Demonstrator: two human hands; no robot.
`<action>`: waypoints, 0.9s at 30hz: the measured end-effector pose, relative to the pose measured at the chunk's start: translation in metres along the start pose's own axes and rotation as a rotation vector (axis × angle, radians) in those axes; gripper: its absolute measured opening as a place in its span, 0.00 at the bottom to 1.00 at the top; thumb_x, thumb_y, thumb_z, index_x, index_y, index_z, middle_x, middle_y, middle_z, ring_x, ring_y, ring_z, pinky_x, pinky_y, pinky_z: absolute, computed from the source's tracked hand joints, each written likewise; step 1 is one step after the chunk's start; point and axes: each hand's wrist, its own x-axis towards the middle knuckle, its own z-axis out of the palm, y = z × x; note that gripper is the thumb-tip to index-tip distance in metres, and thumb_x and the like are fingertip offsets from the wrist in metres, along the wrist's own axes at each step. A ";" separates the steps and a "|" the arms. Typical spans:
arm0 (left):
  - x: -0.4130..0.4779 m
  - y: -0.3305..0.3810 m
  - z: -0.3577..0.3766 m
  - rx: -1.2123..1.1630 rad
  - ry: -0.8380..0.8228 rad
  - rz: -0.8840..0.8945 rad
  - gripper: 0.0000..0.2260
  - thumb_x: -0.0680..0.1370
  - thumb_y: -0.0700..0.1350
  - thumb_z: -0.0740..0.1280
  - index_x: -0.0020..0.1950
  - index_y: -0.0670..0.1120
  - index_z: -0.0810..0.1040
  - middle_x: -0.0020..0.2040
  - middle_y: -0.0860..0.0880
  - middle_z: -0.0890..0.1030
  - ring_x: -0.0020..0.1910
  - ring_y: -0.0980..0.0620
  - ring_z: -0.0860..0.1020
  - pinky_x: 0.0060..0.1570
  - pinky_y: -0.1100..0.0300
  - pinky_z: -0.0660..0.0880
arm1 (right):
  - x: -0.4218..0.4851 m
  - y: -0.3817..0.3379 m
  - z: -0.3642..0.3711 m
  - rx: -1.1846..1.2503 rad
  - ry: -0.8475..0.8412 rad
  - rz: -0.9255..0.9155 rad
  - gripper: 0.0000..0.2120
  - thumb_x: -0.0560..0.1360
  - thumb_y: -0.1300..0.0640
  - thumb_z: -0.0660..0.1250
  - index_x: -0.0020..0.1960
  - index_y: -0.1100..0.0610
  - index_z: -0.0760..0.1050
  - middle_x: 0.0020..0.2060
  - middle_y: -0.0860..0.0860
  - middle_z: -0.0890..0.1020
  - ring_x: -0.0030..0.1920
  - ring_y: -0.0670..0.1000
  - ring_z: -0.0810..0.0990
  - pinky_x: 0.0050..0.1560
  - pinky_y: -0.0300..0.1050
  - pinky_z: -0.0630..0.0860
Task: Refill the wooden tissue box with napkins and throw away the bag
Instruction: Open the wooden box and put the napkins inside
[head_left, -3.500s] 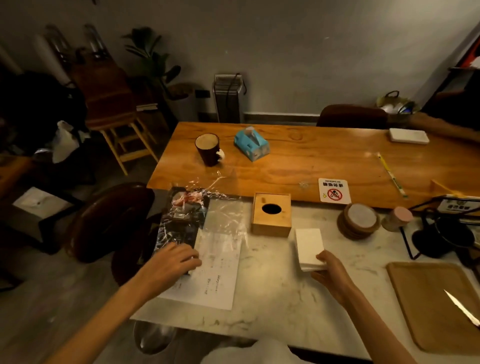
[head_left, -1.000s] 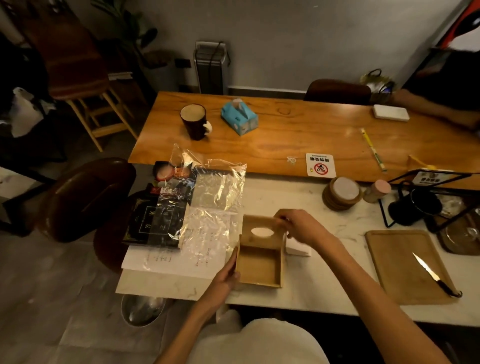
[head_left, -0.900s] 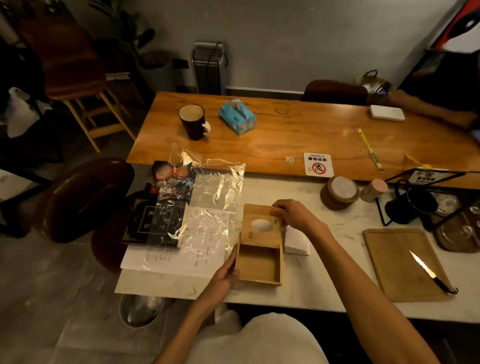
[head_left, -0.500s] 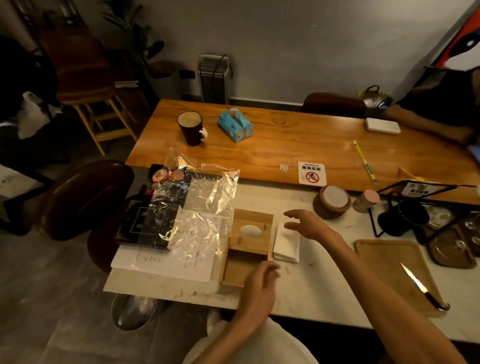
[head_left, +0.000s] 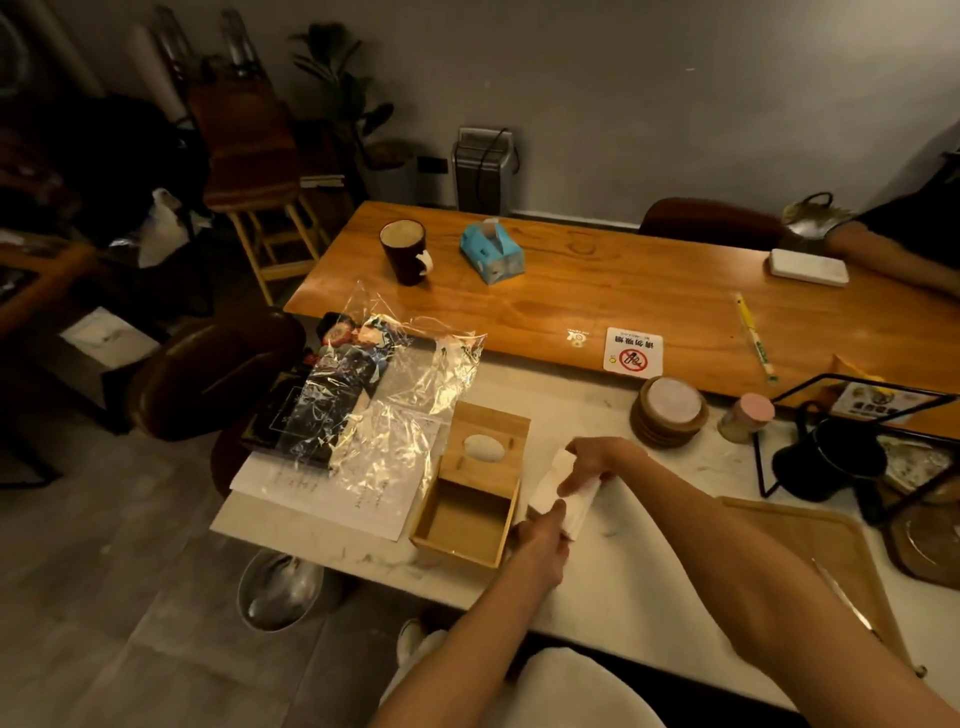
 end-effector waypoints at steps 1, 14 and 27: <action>-0.004 0.000 0.000 0.009 -0.021 -0.007 0.21 0.71 0.48 0.75 0.61 0.46 0.74 0.58 0.45 0.79 0.51 0.49 0.79 0.35 0.60 0.77 | -0.004 0.010 0.001 0.094 -0.024 -0.011 0.39 0.66 0.47 0.78 0.71 0.57 0.66 0.64 0.55 0.75 0.60 0.56 0.77 0.61 0.50 0.78; -0.015 -0.013 -0.033 1.119 -0.287 0.578 0.24 0.70 0.40 0.75 0.64 0.47 0.71 0.63 0.46 0.66 0.61 0.48 0.72 0.62 0.59 0.72 | -0.103 0.104 0.161 0.897 0.559 -0.297 0.36 0.65 0.58 0.74 0.70 0.44 0.64 0.61 0.51 0.70 0.61 0.49 0.72 0.61 0.37 0.70; -0.014 -0.032 -0.032 1.008 -0.518 0.673 0.32 0.73 0.30 0.66 0.73 0.45 0.58 0.71 0.47 0.66 0.71 0.53 0.66 0.70 0.66 0.64 | -0.105 0.096 0.183 0.951 0.580 -0.304 0.47 0.71 0.55 0.70 0.79 0.52 0.43 0.79 0.48 0.53 0.77 0.43 0.56 0.77 0.47 0.56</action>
